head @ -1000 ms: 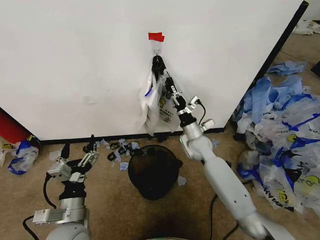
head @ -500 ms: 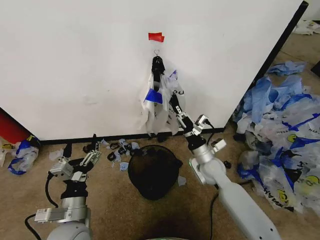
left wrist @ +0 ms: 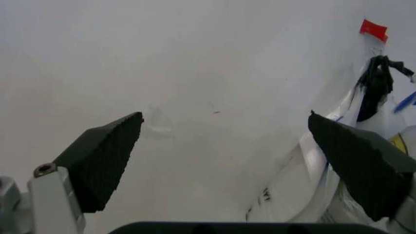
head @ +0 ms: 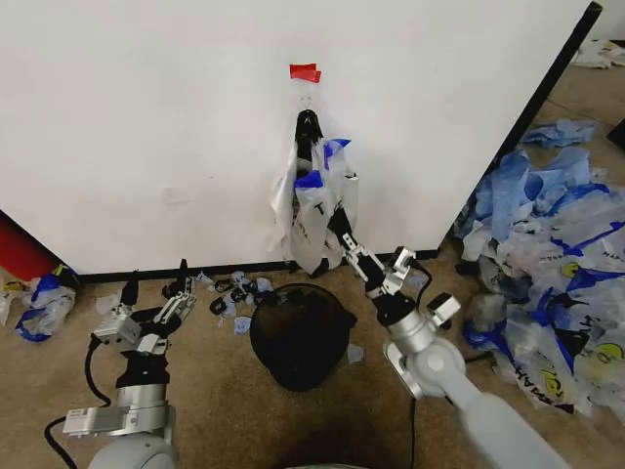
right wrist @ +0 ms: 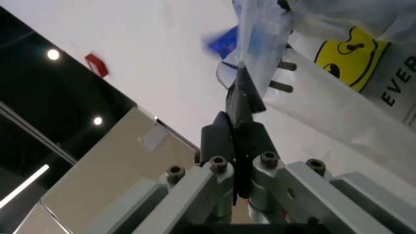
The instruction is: Pick up the garbage bag from the wall and place it over the trash bin.
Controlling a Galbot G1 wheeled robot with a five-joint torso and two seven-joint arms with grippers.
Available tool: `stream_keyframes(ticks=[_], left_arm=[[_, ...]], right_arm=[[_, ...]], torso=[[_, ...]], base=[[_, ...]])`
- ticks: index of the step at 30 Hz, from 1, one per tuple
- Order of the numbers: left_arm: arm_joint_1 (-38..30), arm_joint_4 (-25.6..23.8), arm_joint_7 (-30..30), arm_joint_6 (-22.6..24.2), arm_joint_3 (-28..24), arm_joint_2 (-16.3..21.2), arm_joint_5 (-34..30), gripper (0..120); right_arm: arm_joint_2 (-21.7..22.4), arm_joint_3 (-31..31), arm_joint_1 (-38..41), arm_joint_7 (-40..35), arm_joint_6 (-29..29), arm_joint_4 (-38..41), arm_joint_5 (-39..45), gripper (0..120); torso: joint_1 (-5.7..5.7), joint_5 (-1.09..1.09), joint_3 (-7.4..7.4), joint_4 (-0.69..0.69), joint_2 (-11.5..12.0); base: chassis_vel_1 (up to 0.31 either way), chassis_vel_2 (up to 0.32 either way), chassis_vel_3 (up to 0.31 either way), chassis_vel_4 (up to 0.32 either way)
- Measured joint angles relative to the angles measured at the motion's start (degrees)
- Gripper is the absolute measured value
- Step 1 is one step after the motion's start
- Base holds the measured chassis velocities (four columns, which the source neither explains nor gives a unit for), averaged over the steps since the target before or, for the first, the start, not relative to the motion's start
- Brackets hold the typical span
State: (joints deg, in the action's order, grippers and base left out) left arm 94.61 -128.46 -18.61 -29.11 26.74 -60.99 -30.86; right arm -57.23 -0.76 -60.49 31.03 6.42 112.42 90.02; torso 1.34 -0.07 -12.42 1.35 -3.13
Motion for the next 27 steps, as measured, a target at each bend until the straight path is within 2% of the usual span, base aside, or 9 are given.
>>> stream_keyframes(ticks=[27], left_arm=[[-2.5,1.6,-0.1,-0.4,-0.6,1.0,-0.5,100]], right_arm=[[8.7,-1.7,-12.6,1.3,4.2,5.0,-9.3,0]], torso=[[0.00,0.01,-0.01,0.00,0.0]], base=[[0.000,0.000,0.000,0.000]])
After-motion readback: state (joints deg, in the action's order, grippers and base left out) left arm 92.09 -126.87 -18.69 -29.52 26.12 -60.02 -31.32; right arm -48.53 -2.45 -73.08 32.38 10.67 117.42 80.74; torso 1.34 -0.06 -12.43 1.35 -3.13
